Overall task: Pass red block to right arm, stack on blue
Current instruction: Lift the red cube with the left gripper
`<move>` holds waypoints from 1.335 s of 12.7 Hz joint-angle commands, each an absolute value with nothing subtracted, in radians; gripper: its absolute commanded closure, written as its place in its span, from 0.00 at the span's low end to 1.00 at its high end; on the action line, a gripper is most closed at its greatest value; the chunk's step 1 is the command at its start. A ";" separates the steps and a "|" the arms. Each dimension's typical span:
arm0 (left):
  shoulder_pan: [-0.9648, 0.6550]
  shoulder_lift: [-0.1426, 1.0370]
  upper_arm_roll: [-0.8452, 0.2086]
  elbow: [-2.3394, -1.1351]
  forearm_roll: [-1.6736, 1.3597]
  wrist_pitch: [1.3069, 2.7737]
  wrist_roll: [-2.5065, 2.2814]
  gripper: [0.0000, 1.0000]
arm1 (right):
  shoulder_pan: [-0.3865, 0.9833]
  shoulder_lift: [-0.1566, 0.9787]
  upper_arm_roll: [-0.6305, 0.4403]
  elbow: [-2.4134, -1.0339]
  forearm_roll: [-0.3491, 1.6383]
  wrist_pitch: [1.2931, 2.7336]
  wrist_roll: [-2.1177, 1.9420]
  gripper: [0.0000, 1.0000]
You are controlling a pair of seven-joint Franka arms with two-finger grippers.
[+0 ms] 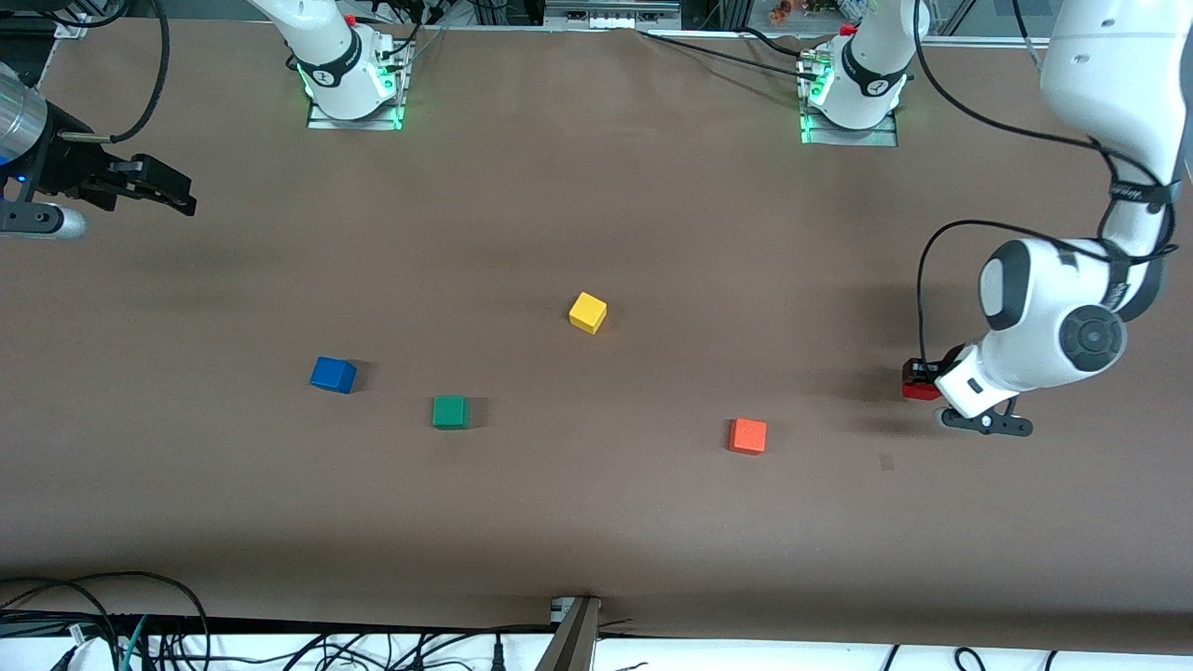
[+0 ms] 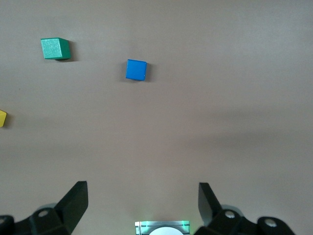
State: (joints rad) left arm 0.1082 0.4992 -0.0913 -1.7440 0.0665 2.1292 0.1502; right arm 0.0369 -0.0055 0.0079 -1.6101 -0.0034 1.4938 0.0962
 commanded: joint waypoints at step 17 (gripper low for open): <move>0.104 0.494 -0.156 -1.467 -0.283 1.960 0.998 1.00 | 0.051 0.155 0.023 -1.615 0.504 1.359 0.106 0.00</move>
